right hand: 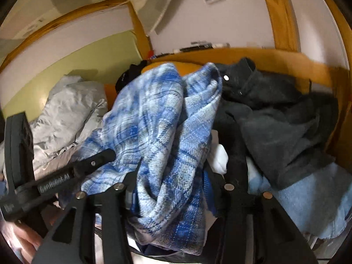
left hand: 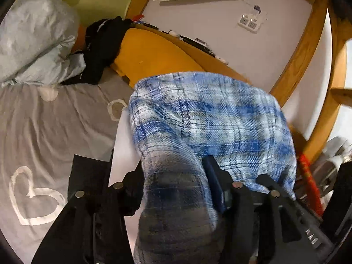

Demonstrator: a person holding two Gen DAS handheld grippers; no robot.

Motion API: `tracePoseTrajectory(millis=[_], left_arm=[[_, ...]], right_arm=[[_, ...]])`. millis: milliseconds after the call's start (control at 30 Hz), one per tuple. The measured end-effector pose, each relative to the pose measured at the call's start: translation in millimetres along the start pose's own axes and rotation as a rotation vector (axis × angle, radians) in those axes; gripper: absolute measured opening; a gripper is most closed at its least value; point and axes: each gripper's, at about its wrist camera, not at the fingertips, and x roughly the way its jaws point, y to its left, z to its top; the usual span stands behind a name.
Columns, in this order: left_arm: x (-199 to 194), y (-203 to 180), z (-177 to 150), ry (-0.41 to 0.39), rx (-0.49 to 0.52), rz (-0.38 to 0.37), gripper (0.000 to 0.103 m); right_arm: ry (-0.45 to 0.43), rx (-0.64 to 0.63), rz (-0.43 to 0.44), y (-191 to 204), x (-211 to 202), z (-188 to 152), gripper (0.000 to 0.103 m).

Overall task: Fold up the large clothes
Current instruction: 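Lift the folded shirt with both grippers and carry it to the clothes stack, then lower the shirt onto the white garment and open both grippers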

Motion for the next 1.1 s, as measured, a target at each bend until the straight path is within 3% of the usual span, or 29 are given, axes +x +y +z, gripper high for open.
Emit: tracePoseTrajectory(millis=[67,167,200,300,367,467,500,567,667,700,800,867,933,1100], left_arm=[[2,-11,-3,-0.001,0.031,0.054,0.054],[3,-18,-7,0.007,0.008,0.124,0.074],[1,-14,-9,0.003,-0.02,0.116,0.075],[-17,-17,-13,-0.047,0.013,0.093,0.076],[-35,-23,-15,-0.112,0.083,0.142,0.078],[-66,-25,-19,-0.189,0.121,0.177,0.079],[-77,-23,-21,-0.211,0.121,0.18,0.079],[-98,-19,-25,-0.244,0.128,0.205,0.081],[-116,-15,-31,-0.242,0.165,0.378,0.084],[-124,-14,-37,-0.252,0.18,0.4,0.084],[-152,-4,-56,-0.308,0.186,0.415,0.096],[-170,5,-71,-0.347,0.175,0.439,0.102],[-186,13,-89,-0.381,0.163,0.461,0.103],[-198,39,-132,-0.398,0.14,0.504,0.103]], right_arm=[[0.016,0.008,-0.025,-7,5,0,0.051],[0.014,0.029,-0.021,-9,-3,-5,0.058],[0.006,0.037,-0.025,-11,-6,-5,0.068],[-0.03,0.013,-0.051,-12,-20,-9,0.082],[-0.05,-0.008,-0.056,-11,-29,-10,0.09],[-0.087,-0.059,-0.155,-4,-41,-12,0.099],[-0.1,-0.082,-0.197,0,-46,-14,0.1],[-0.134,-0.105,-0.199,6,-58,-17,0.101],[-0.144,-0.102,-0.116,14,-75,-21,0.103],[-0.152,-0.101,-0.087,17,-82,-22,0.103],[-0.207,-0.122,-0.051,29,-102,-33,0.103],[-0.265,-0.129,-0.087,39,-112,-43,0.103],[-0.307,-0.128,-0.079,48,-120,-55,0.103],[-0.261,-0.248,0.004,73,-126,-80,0.103]])
